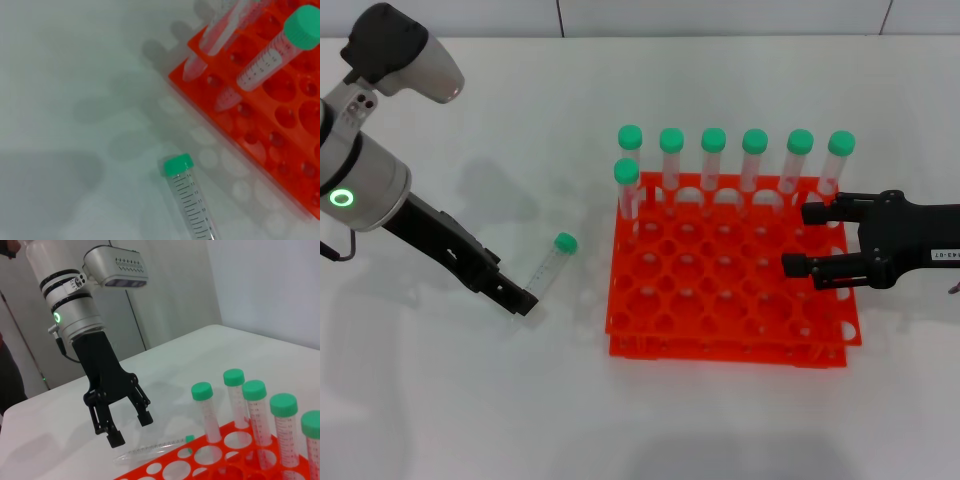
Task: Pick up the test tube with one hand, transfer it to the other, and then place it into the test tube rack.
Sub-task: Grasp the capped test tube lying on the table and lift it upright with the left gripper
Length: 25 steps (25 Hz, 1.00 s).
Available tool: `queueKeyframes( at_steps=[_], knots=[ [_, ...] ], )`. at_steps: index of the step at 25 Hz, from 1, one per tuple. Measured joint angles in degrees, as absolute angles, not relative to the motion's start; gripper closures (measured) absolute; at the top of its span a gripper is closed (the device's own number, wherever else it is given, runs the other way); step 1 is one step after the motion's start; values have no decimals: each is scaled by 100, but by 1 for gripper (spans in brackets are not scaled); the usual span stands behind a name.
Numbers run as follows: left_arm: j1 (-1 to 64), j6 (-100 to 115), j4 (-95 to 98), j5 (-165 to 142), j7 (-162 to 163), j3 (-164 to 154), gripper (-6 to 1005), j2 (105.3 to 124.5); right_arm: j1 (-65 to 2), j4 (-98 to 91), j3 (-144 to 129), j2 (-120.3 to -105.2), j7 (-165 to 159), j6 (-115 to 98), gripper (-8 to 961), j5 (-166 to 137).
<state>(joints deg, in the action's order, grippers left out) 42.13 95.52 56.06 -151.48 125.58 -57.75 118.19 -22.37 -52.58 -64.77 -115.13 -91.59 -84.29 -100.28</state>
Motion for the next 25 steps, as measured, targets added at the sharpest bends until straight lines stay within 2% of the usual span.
queueKeyframes(
  at_steps=[8, 25],
  knots=[
    [4263, 9450, 5409, -15188, 12568, -5953, 205, 11878, -2233, -5258, -6477, -11513, -9146, -8429, 126, -10028],
    [4299, 9362, 5231, -15214, 12609, -6070, 226, 11883, -2231, -5256, -6477, -11517, -9141, -8420, 126, -10028]
  ],
)
